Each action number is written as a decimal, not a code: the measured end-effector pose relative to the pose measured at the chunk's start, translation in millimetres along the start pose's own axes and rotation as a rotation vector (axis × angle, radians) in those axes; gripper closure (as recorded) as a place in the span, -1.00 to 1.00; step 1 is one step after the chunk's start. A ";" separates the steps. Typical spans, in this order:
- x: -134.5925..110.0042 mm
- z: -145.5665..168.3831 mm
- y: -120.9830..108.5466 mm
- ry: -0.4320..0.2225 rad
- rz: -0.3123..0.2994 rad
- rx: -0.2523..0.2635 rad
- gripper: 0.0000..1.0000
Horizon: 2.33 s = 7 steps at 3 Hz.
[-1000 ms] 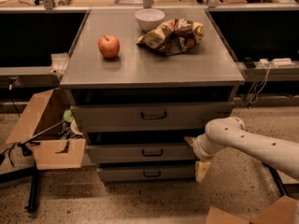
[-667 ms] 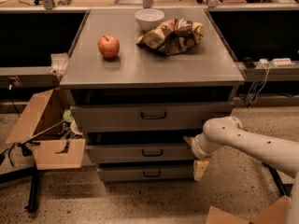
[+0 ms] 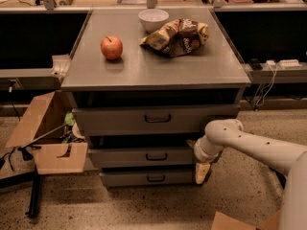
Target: Open middle drawer
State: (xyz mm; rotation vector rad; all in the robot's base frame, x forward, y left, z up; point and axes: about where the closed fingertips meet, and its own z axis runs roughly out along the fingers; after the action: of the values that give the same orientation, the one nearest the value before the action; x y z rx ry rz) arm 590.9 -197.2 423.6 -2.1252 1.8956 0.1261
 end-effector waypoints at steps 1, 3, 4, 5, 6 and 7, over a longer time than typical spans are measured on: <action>1.8 10.2 -2.2 -0.007 0.011 -0.017 -1.00; 0.1 5.6 11.9 -0.004 0.032 -0.041 0.00; -1.2 0.6 10.7 -0.004 0.032 -0.041 0.46; -3.2 -7.1 9.3 -0.004 0.032 -0.041 0.92; -4.2 -10.3 8.8 -0.004 0.032 -0.041 -1.00; -3.8 -4.7 11.4 0.003 0.032 -0.055 -1.00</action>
Offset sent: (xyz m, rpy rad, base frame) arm 0.0005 0.0006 -0.0218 0.0094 0.0531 -0.0186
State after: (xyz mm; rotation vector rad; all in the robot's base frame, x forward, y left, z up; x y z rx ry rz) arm 578.6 -195.9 427.3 -2.1316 1.9501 0.1839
